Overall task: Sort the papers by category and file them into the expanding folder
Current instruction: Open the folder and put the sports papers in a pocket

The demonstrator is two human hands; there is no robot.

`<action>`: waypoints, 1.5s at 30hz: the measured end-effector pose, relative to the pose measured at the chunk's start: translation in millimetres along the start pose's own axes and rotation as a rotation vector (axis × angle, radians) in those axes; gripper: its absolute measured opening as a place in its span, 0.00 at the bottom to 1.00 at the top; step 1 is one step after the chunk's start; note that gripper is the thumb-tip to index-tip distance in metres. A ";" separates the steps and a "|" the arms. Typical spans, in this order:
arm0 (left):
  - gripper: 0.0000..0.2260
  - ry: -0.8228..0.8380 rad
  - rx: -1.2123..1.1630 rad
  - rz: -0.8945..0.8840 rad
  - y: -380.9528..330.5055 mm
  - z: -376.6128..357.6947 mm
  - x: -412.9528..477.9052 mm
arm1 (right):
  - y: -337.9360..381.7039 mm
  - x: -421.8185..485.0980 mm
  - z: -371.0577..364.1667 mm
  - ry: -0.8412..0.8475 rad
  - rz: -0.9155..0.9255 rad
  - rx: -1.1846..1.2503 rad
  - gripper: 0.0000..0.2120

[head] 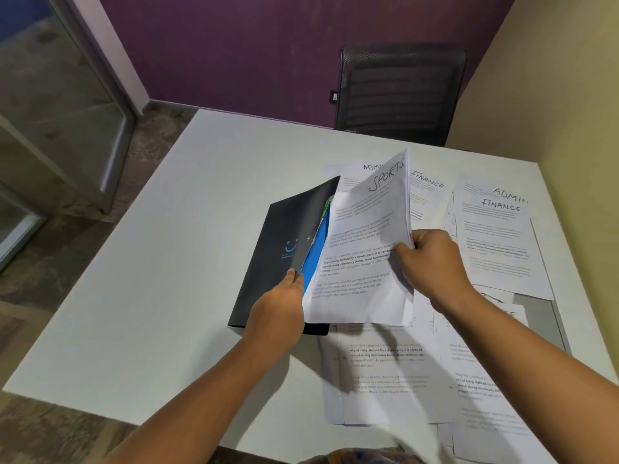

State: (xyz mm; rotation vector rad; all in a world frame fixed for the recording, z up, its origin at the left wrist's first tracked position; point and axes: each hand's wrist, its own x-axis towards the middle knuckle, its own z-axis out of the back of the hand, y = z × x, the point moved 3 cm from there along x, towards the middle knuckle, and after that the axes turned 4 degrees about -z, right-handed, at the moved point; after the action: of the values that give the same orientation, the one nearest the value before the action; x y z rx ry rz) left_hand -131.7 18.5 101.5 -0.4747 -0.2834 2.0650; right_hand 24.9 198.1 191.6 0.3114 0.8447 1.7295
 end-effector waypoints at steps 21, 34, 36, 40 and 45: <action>0.31 -0.048 -0.032 -0.020 -22.5 7.4 -5.6 | 35.2 5.4 -17.7 -0.019 0.067 -0.122 0.11; 0.28 -0.097 -0.115 0.011 -34.7 8.8 -12.6 | 33.8 -4.1 -61.9 0.150 0.055 -0.187 0.10; 0.29 -0.102 -0.105 0.008 -35.0 7.9 -12.8 | 30.4 -8.2 -68.6 0.171 0.030 -0.209 0.11; 0.26 -0.131 -0.177 0.024 -36.7 5.1 -11.6 | 28.8 -19.5 -80.1 0.210 0.009 -0.265 0.07; 0.26 -0.148 -0.181 0.005 -45.7 -0.2 -11.5 | 29.4 -30.8 -94.7 0.225 0.023 -0.424 0.11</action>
State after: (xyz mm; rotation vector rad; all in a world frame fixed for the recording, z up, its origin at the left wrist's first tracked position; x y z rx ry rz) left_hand -91.1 31.9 121.3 -0.4317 -0.5616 2.0920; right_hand -42.7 130.7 150.9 -0.1608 0.6102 1.9372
